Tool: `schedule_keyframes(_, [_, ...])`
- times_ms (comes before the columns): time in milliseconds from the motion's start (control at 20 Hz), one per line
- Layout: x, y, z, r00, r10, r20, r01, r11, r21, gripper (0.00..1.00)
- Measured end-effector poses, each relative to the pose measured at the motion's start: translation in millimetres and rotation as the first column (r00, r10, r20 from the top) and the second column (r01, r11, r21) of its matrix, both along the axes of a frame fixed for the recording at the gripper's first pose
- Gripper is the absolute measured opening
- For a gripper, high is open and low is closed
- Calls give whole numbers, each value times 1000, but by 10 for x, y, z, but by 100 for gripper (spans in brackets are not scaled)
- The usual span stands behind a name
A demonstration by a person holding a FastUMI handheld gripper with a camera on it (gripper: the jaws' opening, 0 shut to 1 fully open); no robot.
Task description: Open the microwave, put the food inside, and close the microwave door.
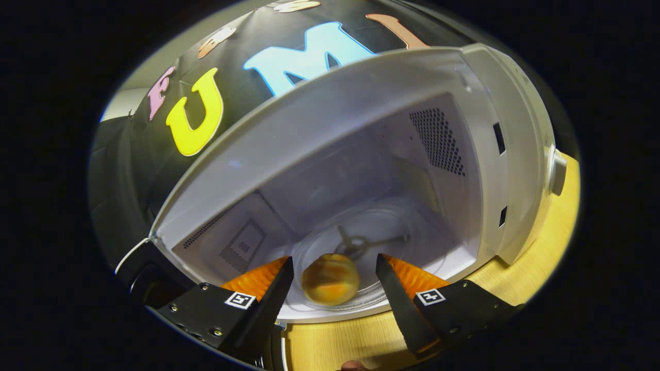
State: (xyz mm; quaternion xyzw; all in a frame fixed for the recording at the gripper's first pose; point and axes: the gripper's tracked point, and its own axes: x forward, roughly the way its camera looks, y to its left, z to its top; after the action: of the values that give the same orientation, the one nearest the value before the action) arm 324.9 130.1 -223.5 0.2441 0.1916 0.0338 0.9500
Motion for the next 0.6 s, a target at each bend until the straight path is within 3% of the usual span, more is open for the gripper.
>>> schedule_keyframes(600, [-1342, 140, 1338, 970, 139, 199, -112, 984, -142, 97])
